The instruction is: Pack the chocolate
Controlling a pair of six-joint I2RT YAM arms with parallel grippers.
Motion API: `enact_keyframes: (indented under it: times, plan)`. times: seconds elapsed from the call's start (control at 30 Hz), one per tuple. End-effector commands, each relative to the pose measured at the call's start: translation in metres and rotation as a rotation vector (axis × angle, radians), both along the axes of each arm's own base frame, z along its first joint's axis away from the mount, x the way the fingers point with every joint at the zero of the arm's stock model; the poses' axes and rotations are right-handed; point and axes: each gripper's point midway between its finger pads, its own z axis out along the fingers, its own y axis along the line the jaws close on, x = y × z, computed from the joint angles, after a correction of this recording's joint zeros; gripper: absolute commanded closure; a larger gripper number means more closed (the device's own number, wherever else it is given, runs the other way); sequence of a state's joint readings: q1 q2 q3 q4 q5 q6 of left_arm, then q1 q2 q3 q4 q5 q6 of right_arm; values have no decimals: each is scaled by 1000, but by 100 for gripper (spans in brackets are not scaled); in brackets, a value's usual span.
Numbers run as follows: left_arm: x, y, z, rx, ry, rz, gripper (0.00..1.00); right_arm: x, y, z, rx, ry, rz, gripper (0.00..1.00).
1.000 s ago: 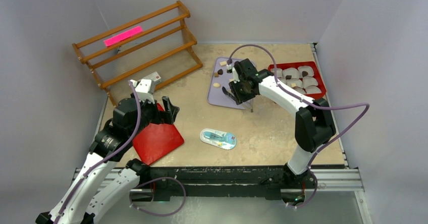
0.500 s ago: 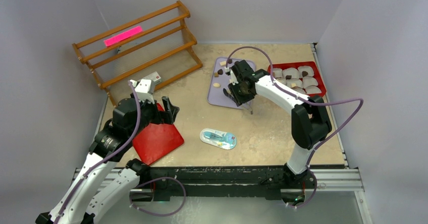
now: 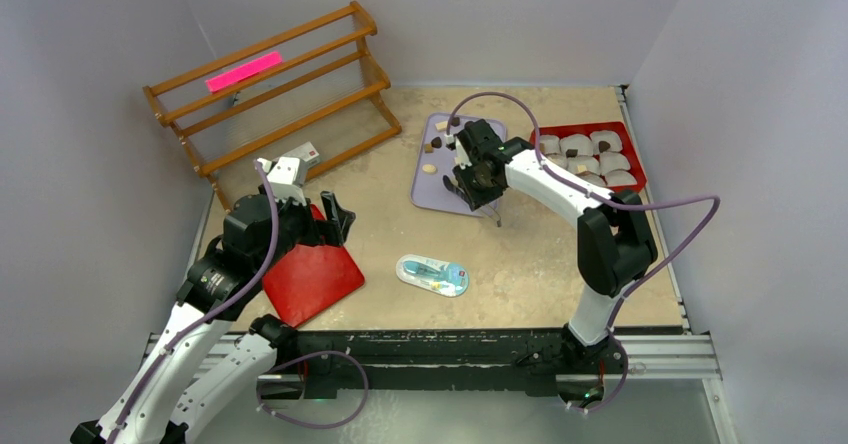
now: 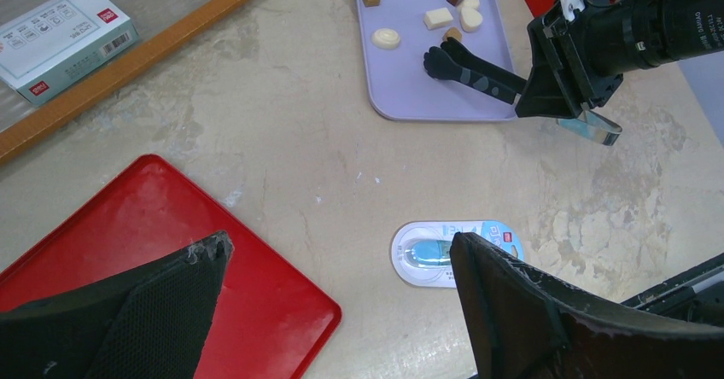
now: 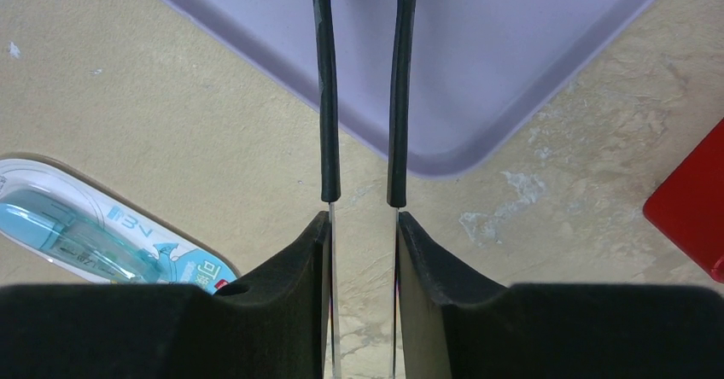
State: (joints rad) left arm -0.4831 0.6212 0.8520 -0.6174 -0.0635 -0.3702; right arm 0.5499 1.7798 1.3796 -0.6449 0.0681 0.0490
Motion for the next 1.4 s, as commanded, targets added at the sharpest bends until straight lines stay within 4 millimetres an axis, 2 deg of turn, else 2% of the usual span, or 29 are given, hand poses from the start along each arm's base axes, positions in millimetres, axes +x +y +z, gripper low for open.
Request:
enact_keyframes:
  times: [0.0, 0.33, 0.67, 0.83, 1.07, 1.37]
  plan:
    - [2, 0, 4, 1, -26, -6, 0, 10, 1, 37, 19, -96, -12, 77]
    - [2, -2, 3, -1, -24, -12, 0, 10, -2, 59, 34, -138, -24, 80]
    - [0, -5, 4, -9, -25, -34, 0, 28, -16, 90, 27, -241, -71, 81]
    - [-2, -6, 5, -13, -28, -40, 0, 32, -3, 76, 62, -201, -58, 75]
    - [-2, -6, 5, -13, -27, -42, 0, 40, -15, 53, -33, -170, -98, 72]
    - [-1, -6, 4, -9, -23, -39, 0, 47, -16, 44, -57, -158, -85, 64]
